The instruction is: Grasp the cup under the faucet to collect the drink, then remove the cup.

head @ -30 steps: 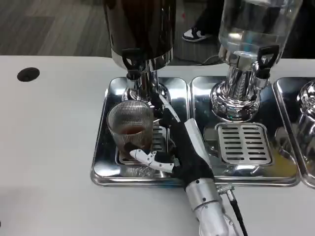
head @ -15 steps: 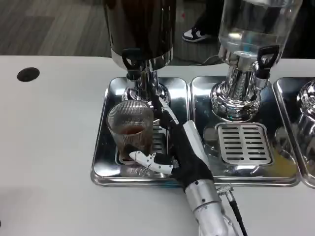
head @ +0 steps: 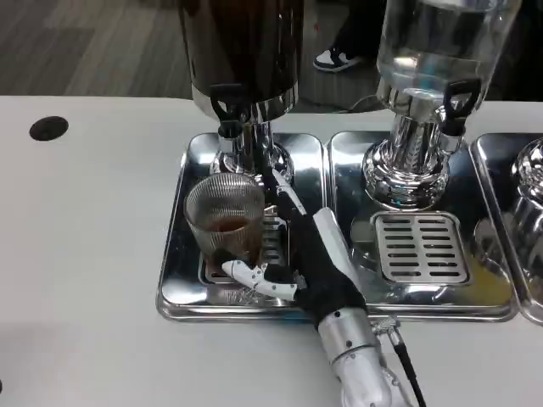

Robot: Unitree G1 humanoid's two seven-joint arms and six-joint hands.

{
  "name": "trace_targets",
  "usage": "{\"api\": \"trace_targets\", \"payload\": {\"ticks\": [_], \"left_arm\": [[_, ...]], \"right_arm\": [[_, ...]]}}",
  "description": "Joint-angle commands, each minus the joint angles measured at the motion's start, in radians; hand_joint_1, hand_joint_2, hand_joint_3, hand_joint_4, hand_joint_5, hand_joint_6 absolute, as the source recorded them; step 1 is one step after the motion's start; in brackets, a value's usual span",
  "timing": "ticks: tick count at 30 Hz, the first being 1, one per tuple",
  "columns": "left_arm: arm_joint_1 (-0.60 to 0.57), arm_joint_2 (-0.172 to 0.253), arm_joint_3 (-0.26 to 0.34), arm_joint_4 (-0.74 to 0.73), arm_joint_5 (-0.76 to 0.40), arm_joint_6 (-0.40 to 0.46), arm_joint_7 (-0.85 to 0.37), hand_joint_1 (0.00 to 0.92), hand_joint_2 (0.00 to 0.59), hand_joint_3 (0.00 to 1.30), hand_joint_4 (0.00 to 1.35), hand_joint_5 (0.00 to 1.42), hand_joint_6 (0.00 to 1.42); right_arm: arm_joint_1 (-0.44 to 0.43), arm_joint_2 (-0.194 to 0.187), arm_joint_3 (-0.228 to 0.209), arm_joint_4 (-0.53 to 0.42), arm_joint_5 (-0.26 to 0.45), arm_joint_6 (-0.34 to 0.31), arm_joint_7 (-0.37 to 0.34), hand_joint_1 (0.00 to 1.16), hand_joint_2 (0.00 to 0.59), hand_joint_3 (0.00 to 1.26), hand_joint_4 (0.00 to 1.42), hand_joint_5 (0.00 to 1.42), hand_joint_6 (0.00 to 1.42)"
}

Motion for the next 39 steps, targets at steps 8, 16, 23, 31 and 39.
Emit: {"api": "trace_targets", "payload": {"ticks": [8, 16, 23, 31, 39], "left_arm": [[0.019, -0.014, 0.000, 0.007, 0.001, -0.001, 0.011, 0.000, 0.012, 0.00, 0.00, 0.00, 0.00], [0.015, -0.013, -0.002, 0.014, -0.003, -0.003, 0.011, 0.000, 0.013, 0.00, 0.00, 0.00, 0.00], [0.008, -0.016, -0.009, 0.021, 0.000, -0.003, 0.011, 0.000, 0.013, 0.00, 0.00, 0.00, 0.00], [-0.001, -0.020, -0.015, 0.020, 0.001, -0.002, 0.009, 0.000, 0.013, 0.00, 0.00, 0.00, 0.00], [0.002, -0.022, -0.021, 0.027, -0.003, -0.005, 0.013, 0.000, 0.013, 0.00, 0.00, 0.00, 0.00]], "right_arm": [[-0.071, 0.069, -0.001, 0.030, 0.012, 0.021, -0.008, 0.92, 0.179, 0.06, 0.07, 0.09, 0.10], [-0.073, 0.087, 0.010, 0.030, 0.010, 0.029, -0.011, 0.92, 0.179, 0.06, 0.08, 0.10, 0.10], [-0.057, 0.098, 0.029, 0.018, 0.007, 0.035, -0.012, 0.91, 0.178, 0.05, 0.08, 0.10, 0.10], [-0.054, 0.098, 0.040, 0.004, 0.010, 0.051, -0.015, 0.91, 0.177, 0.05, 0.08, 0.09, 0.10], [-0.072, 0.095, 0.041, -0.014, 0.011, 0.083, -0.016, 0.91, 0.177, 0.03, 0.07, 0.09, 0.10]]}}
